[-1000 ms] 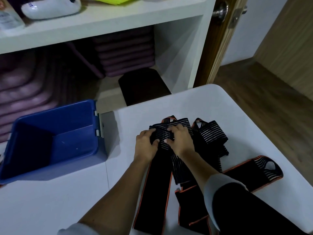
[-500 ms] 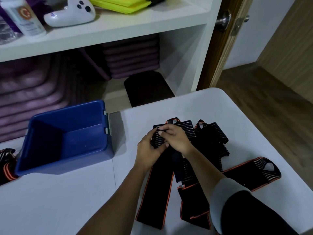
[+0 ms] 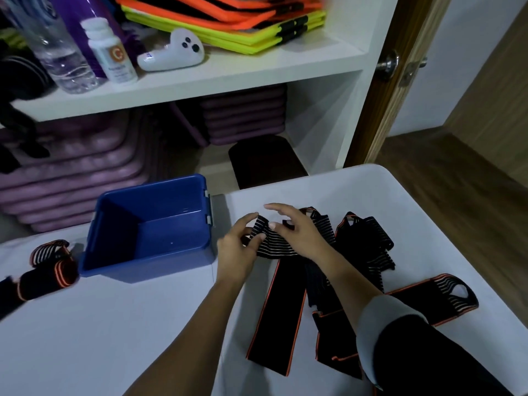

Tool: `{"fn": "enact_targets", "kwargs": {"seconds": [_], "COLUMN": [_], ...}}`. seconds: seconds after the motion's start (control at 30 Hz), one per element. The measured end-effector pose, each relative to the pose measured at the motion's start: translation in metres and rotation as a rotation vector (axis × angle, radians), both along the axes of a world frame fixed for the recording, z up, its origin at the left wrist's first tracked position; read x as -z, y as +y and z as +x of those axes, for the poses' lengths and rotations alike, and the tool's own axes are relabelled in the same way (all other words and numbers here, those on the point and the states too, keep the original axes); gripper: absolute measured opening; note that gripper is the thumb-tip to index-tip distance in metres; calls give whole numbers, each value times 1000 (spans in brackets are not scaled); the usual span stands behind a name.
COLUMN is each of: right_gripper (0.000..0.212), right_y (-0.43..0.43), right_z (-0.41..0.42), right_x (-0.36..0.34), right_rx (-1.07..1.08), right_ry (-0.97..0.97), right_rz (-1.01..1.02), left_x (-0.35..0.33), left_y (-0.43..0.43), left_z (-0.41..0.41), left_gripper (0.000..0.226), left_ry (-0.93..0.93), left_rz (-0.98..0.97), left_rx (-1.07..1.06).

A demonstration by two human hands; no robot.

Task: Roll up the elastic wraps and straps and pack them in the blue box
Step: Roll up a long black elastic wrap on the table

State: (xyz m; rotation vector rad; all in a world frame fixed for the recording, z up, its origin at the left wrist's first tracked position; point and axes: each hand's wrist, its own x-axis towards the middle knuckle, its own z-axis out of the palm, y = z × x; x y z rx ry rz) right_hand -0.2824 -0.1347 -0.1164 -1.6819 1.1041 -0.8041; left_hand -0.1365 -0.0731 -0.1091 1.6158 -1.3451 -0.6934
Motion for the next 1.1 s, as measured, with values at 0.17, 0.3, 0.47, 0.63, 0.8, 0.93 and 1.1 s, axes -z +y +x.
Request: {"fn": "enact_targets", "kwargs": {"seconds": [0.17, 0.3, 0.47, 0.63, 0.8, 0.93, 1.1], "right_gripper": [25, 20, 12, 13, 15, 15, 14], "right_y": [-1, 6, 22, 50, 88, 120, 163], "right_z": [16, 32, 56, 92, 137, 174, 219], "right_x": [-26, -51, -86, -125, -169, -199, -227], "right_rx": [-155, -130, -153, -220, -288, -321, -358], "right_ry": [-46, -123, -200, -266, -348, -372, -412], "right_rz": [66, 41, -8, -128, -223, -265, -298], "left_x": [-30, -54, -91, -130, -171, -202, -239], "left_y": [11, 23, 48, 82, 126, 164, 212], "left_z": [28, 50, 73, 100, 139, 176, 214], "left_gripper": [25, 26, 26, 23, 17, 15, 15], "left_ry": [47, 66, 86, 100, 96, 59, 2], "left_rz": [-21, -53, -132, -223, -290, -335, -398], "left_rx": [-47, -76, -92, -181, -237, -253, -244]}}
